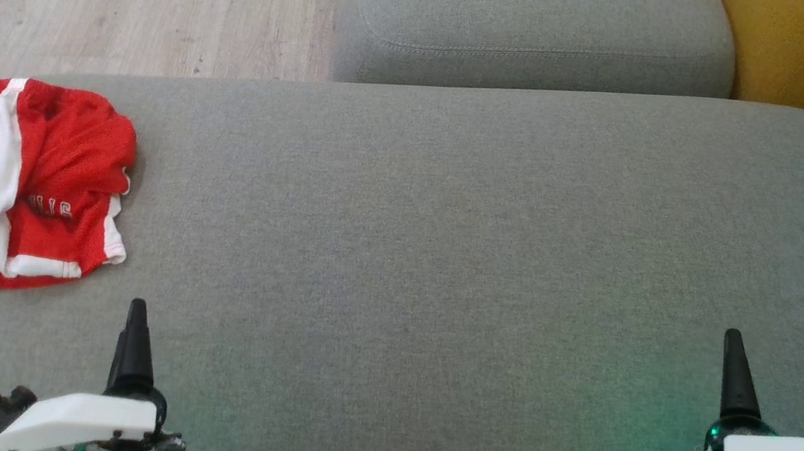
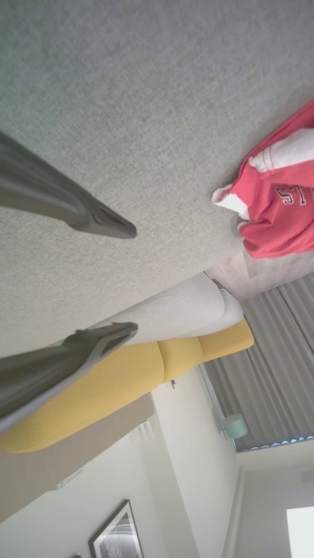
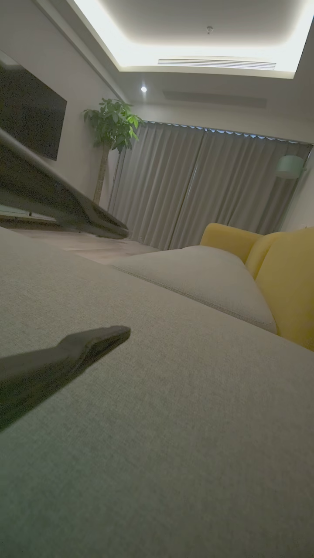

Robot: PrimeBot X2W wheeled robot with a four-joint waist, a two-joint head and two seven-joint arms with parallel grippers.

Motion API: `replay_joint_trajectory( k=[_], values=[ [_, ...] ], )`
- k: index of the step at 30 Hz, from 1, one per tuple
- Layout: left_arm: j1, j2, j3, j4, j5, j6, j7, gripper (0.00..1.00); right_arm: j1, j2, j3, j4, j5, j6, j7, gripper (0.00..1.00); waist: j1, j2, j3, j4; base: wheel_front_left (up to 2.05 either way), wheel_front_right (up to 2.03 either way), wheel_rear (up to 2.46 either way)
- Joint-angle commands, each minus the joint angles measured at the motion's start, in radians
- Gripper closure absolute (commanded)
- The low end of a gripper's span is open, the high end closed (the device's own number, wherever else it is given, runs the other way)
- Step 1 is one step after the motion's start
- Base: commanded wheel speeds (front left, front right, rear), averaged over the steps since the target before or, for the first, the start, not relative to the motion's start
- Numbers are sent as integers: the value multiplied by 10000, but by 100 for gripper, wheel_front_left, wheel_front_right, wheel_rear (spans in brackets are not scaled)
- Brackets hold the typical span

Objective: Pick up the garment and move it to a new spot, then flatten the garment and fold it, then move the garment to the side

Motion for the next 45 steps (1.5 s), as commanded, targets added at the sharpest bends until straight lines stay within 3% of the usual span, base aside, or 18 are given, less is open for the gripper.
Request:
replay_joint_trajectory(
  k=[1, 20, 45],
  values=[
    [-147, 45, 48, -448, 251, 43, -103, 0, -248, -52, 103, -421, -250, 25, -105, 0, -1, -1, -1, 2, 0, 0, 0],
    [200, 86, -356, -627, 3462, 204, -666, 0, -76, -69, 774, -727, -3430, 37, -665, 0, -1, -1, -63, 67, 0, 0, 0],
    [454, 110, -739, -415, 6437, 378, -1406, 0, 17, -90, 1558, -596, -6731, 53, -1403, 0, -1, -1, -156, 118, 0, 0, 0]
  ],
)
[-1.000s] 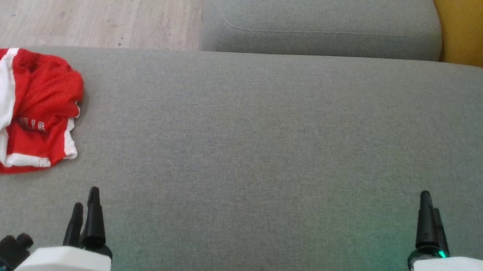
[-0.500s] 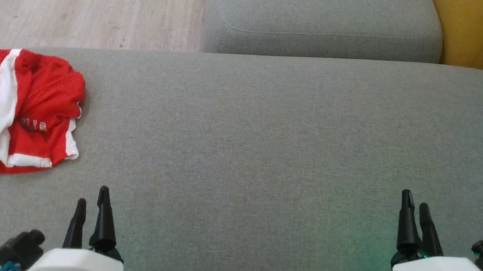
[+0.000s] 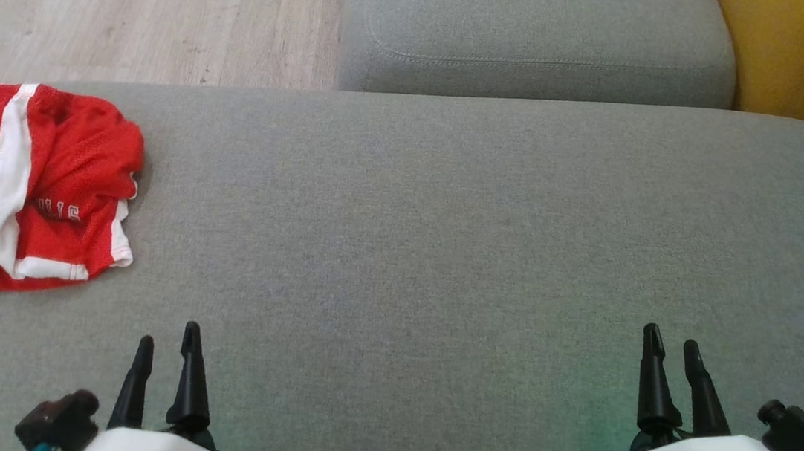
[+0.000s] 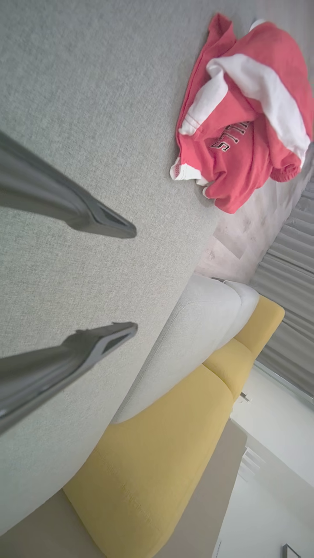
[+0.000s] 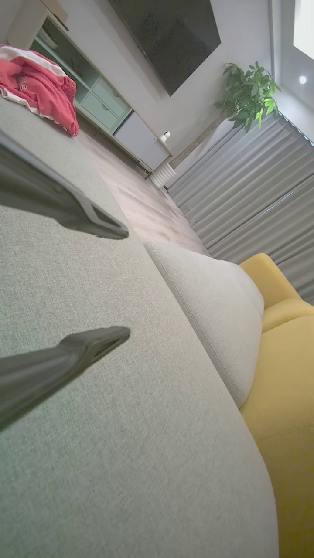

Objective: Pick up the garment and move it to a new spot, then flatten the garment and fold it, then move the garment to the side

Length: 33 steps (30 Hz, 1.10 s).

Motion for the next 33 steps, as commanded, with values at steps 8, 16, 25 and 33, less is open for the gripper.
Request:
replay_joint_trajectory(
  k=[8, 16, 25, 33],
  values=[
    [-122, 67, 72, -226, 1039, 88, -365, 0, -215, -85, 371, -397, -1171, 58, -348, 0, 0, 0, 2, 22, 0, 0, 0],
    [-66, 65, -22, -247, 1932, 193, -602, 0, -216, -92, 534, -410, -2227, 63, -585, 0, 0, 0, -13, 52, 0, 0, 0],
    [16, 64, -68, -216, 2882, 331, -869, 0, -217, -100, 700, -354, -3374, 69, -850, 0, 0, 0, -30, 83, 0, 0, 0],
    [90, 63, -125, -116, 3667, 443, -1105, 0, -214, -107, 858, -179, -4337, 74, -1086, 0, 0, 0, -57, 111, 0, 0, 0]
  ],
)
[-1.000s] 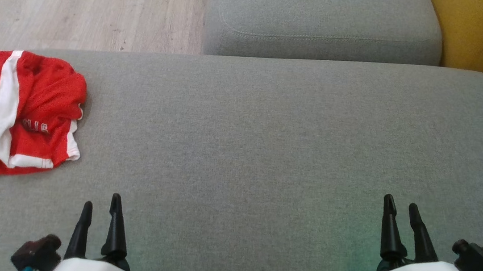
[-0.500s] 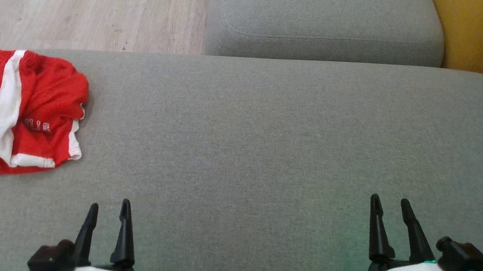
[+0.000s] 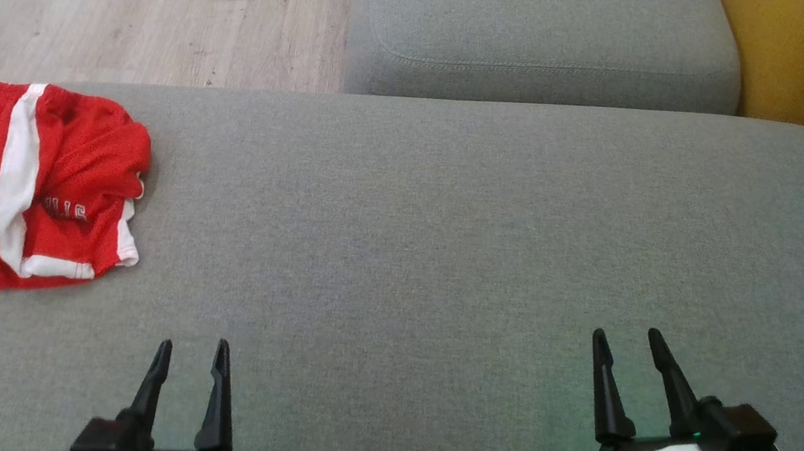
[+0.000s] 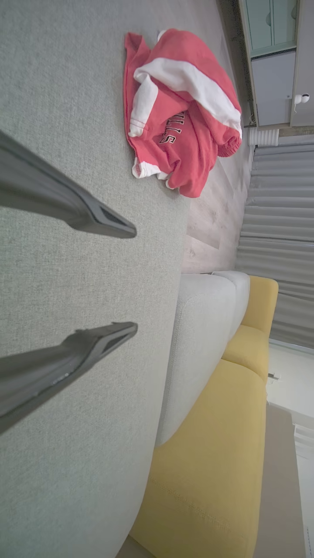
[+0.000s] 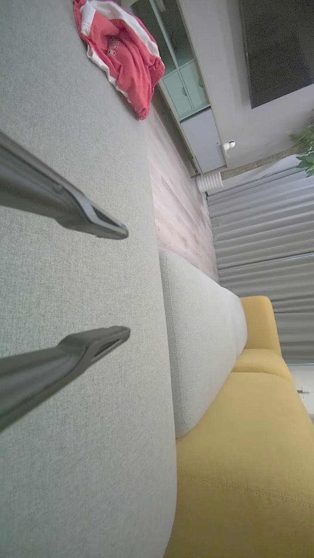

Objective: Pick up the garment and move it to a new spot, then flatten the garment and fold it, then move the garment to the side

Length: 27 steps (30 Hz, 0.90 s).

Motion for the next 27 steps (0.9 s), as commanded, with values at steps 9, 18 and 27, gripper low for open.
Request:
replay_joint_trajectory(
  k=[9, 18, 27],
  values=[
    [-46, 45, 130, -226, 1050, 184, -418, 0, -235, -99, 520, -87, -1259, 78, -428, 0, 0, -1, -36, 43, 0, 0, 0],
    [-34, 43, 139, -66, 1152, 248, -477, 0, -254, -100, 596, 18, -1452, 79, -486, 0, 0, -1, -65, 32, 0, 0, 0],
    [-27, 50, 116, 68, 1075, 260, -477, 0, -227, -100, 583, 92, -1442, 79, -486, 0, 0, -1, -130, 43, 0, 0, 0]
  ],
)
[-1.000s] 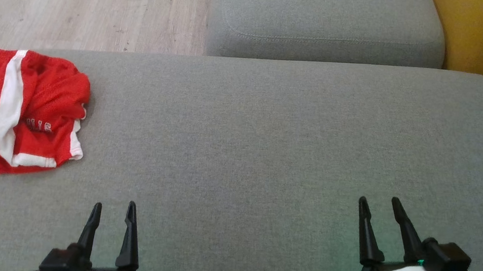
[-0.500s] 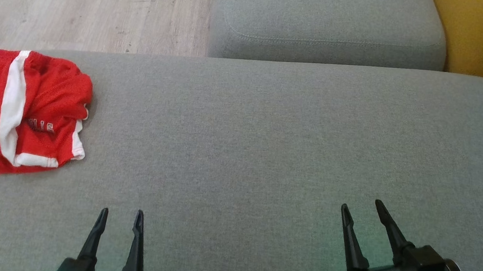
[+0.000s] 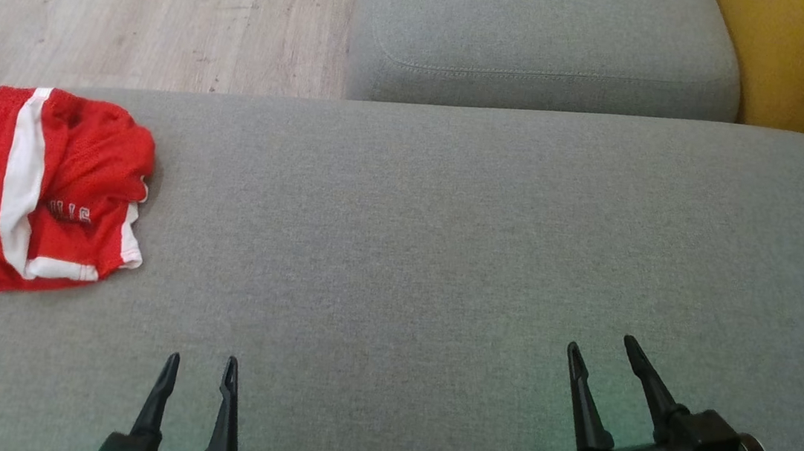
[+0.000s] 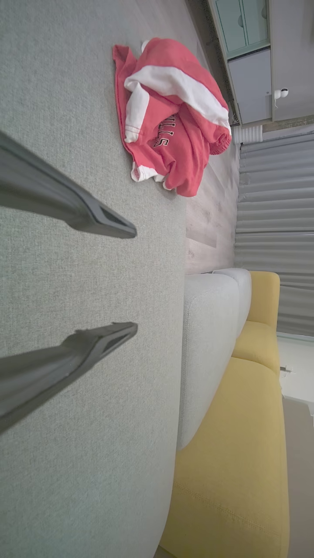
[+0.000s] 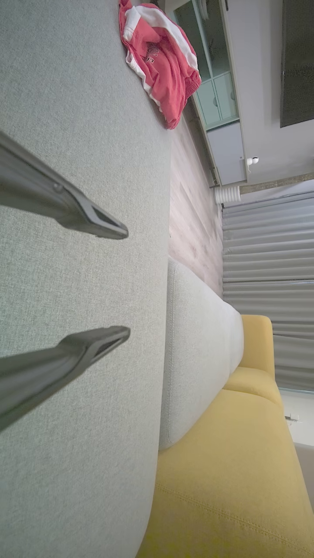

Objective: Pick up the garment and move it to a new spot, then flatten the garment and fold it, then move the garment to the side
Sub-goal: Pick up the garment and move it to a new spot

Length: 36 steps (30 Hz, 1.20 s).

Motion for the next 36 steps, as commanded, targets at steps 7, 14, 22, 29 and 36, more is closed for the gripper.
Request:
replay_joint_trajectory(
  k=[7, 14, 22, 29, 36],
  values=[
    [-202, 58, 126, -252, -32, 72, -122, 0, -94, -91, 145, -284, -50, 77, -136, 0, 0, -1, -80, 221, 0, 0, 0],
    [-198, 164, 86, -341, 19, 142, -117, 0, 115, -91, -79, -384, -89, 77, -136, 0, 0, -1, -223, 1510, 0, 0, 0],
    [-96, 462, 229, -682, 4, 290, 75, 0, 117, -91, 76, -468, 102, 77, -136, 0, 0, -1, -255, 3629, 0, 0, 0],
    [185, 548, 474, -1079, -170, 514, 103, 0, -172, -91, 567, -416, 94, 77, -136, 0, 0, -1, -10, 4581, 0, 0, 0],
    [409, 499, 655, -1389, -315, 733, 1, 0, -508, -91, 893, -206, -3, 77, -136, 0, 0, -1, 180, 4720, 0, 0, 0]
  ],
)
